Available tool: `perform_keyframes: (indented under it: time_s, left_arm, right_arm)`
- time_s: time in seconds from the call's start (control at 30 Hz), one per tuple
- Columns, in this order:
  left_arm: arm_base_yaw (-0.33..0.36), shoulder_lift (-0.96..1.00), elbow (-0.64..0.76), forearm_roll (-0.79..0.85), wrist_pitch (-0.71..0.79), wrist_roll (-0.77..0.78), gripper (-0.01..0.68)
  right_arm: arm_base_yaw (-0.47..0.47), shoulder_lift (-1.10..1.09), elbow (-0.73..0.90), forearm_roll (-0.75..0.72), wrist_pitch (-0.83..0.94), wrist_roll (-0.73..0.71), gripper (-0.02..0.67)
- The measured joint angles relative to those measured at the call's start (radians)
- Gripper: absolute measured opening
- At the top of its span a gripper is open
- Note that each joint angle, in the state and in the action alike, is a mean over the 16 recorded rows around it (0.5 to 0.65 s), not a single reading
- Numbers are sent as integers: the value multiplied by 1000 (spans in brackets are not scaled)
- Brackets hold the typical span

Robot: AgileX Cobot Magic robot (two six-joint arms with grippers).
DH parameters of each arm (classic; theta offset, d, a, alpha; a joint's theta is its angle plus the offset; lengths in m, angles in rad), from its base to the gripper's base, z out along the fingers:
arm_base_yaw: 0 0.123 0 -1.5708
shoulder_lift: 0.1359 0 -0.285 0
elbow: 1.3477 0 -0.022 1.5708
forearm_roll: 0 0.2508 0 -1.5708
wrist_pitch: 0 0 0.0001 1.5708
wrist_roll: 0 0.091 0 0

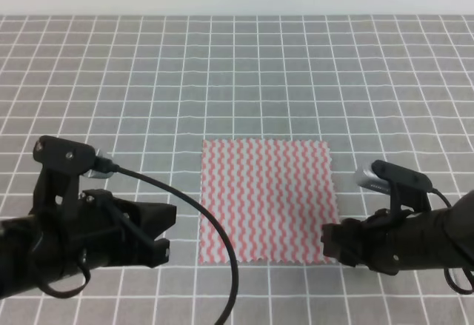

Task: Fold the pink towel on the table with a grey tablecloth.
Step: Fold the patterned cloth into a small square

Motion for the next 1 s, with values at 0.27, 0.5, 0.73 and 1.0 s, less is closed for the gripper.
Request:
perform_keyframes:
  time_s: [0.27, 0.5, 0.73, 1.0]
  left_arm:
    - [0, 1, 0, 0, 6, 9, -3]
    - [0, 1, 0, 0, 6, 16, -3]
    - [0, 2, 0, 1, 4, 20, -4]
    - [0, 1, 0, 0, 2, 22, -4]
  right_arm:
    - [0, 20, -23, 0, 16, -1, 295]
    - [0, 26, -32, 0, 21, -1, 294]
    - [0, 27, -32, 0, 21, -2, 282]
    - [0, 28, -32, 0, 20, -2, 228]
